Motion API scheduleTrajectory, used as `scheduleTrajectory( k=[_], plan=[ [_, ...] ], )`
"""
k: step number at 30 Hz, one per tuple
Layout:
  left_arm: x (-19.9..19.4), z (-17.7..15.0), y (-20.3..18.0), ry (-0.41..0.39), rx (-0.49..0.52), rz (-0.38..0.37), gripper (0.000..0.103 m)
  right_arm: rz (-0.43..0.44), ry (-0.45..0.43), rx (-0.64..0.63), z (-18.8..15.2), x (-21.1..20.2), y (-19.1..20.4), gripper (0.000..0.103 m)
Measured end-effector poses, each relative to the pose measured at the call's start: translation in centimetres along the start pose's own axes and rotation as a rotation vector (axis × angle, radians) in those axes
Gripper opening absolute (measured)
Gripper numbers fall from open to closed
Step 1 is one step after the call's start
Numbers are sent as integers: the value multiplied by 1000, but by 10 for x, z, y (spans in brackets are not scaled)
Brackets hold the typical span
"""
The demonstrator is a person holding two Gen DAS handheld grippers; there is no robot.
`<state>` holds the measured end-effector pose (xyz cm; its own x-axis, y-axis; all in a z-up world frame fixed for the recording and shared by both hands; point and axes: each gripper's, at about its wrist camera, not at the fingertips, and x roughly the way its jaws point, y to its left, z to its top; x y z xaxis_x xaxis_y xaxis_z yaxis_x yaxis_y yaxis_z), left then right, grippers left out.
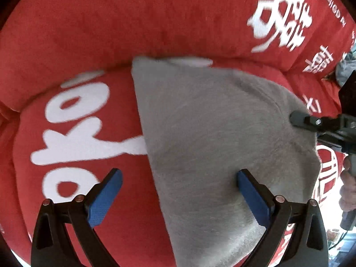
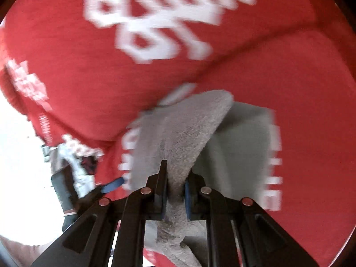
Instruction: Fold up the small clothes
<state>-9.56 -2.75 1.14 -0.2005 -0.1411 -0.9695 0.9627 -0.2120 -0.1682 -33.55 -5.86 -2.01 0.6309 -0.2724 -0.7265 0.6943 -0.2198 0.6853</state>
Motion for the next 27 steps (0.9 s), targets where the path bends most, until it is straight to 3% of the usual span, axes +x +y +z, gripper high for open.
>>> scheduleTrajectory(
  k=[3,9,12,19,20,22,27],
  plan=[
    [11,-3,-3,17,-7,3,103,-94,35,18,-3,20,-26,20],
    [-9,-4,1,9,42,43,103,-86,10,80,-17,-1,-27,35],
    [-15,-5,16,28,32,22,103,-1,19,97,-47,-26,-22,46],
    [-5,-34,40,132,-50,-52,103,-55,50,91,-108,-36,-26,47],
    [-1,-35,41,136,-62,-57,103,-57,63,104,-110,-30,-29,47],
    [1,-35,41,139,-69,-60,103,-105,82,117,-108,-19,-34,19],
    [-17,-32,31,80,19,-31,103,-127,41,52,-115,-40,-6,11]
  ],
)
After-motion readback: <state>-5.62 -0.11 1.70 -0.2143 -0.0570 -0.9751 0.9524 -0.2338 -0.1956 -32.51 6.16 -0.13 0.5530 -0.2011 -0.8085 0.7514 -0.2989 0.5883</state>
